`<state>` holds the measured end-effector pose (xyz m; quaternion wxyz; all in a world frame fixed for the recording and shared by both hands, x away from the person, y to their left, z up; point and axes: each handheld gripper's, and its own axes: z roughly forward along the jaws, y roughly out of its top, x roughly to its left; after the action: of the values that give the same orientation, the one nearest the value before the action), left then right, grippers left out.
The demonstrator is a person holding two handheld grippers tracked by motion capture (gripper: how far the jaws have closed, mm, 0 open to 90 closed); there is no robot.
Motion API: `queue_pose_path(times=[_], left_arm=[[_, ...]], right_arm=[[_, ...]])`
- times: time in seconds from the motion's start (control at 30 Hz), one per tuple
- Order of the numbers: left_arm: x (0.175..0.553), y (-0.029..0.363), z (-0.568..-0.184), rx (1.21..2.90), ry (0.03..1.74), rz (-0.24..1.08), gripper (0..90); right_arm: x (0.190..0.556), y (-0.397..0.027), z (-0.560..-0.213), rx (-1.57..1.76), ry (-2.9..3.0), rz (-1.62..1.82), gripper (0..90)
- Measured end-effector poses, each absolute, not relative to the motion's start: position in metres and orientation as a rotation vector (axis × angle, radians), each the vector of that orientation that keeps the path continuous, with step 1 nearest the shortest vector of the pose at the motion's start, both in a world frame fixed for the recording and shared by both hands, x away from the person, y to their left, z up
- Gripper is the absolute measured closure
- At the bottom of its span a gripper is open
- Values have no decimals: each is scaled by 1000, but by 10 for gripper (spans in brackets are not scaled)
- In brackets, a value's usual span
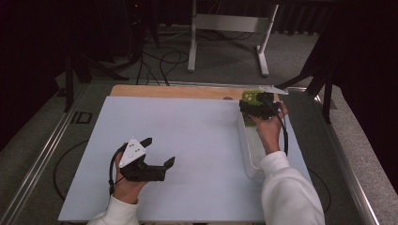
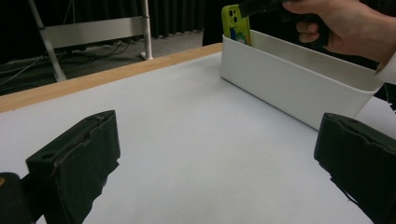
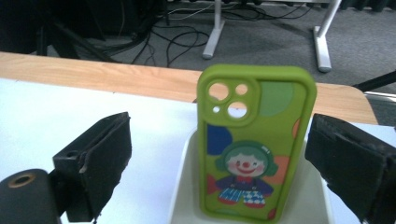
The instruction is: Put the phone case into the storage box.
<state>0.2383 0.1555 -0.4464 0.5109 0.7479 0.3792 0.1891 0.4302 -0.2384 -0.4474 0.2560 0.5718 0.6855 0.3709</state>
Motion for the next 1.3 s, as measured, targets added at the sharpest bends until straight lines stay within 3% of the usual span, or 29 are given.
queue_pose_path(times=[1.3], left_arm=[[241,165,-448,1804,935,457,11]], right_arm=[[361,-241,-453,1437,2015,1146,89]])
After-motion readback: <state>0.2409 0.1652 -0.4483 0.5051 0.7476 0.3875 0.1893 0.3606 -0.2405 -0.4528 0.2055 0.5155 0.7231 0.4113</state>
